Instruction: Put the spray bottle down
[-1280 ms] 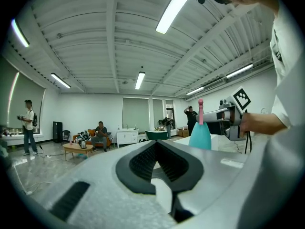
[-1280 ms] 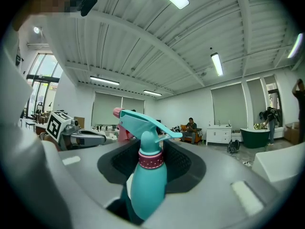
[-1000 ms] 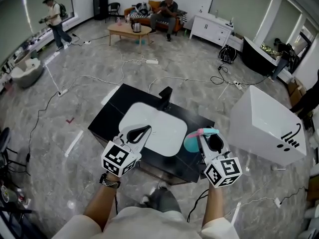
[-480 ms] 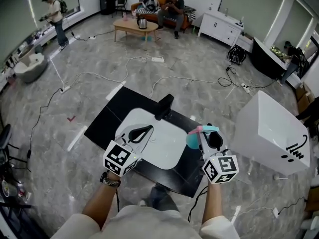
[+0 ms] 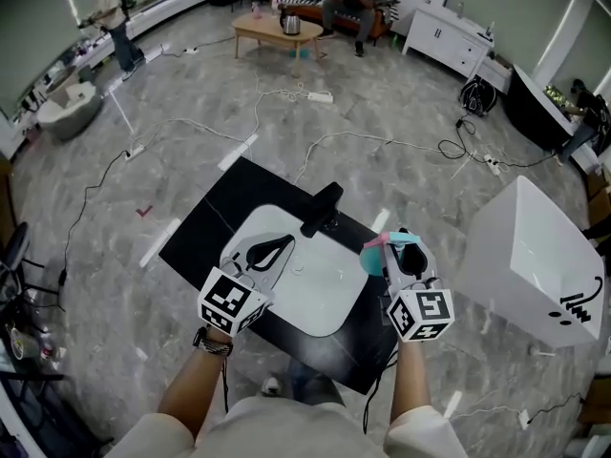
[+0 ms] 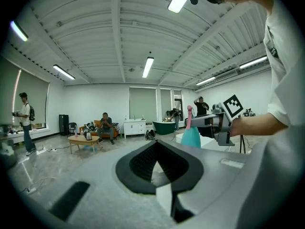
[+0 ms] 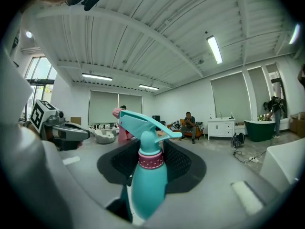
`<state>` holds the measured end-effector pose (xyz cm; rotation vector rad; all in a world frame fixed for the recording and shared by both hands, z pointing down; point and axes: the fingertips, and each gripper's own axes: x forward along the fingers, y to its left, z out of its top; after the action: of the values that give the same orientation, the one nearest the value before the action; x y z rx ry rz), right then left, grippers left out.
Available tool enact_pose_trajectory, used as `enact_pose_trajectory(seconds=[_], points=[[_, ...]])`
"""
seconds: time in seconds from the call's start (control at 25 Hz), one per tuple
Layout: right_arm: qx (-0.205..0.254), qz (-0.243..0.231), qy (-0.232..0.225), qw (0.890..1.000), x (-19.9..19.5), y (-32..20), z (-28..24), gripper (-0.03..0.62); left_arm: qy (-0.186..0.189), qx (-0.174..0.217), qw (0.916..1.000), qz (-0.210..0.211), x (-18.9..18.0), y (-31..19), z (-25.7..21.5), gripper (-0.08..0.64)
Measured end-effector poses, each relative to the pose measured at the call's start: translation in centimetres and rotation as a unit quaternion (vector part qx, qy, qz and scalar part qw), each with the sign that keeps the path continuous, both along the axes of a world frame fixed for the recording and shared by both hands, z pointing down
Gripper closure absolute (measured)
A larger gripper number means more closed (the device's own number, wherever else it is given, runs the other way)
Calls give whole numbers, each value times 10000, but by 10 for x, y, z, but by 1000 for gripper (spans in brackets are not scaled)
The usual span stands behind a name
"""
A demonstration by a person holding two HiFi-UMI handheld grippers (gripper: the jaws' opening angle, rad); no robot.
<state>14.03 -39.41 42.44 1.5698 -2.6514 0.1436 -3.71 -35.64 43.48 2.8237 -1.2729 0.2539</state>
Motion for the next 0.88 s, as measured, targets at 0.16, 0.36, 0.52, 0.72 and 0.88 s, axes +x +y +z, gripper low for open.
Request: enact_pose_trajectory(seconds=[0.16, 0.36, 0.52, 0.72, 0.88], points=[[-62, -109, 54, 9999, -5, -30, 15, 434, -12, -74, 9998, -201, -8, -21, 12, 558], [-152, -186, 129, 9996, -13, -62, 38, 434, 50, -122, 9989, -445, -21, -41, 24, 558], [-243, -234, 165, 9993, -17, -83, 60, 434, 126, -156, 9981, -590, -27, -56, 32, 558], [-371, -275, 193, 9987, -19, -105, 89, 434, 105, -328, 9970, -690, -31, -66, 52, 558], [-454, -340, 256, 9981, -26, -125, 113, 434, 94, -462, 9958, -781, -38, -75, 68, 558]])
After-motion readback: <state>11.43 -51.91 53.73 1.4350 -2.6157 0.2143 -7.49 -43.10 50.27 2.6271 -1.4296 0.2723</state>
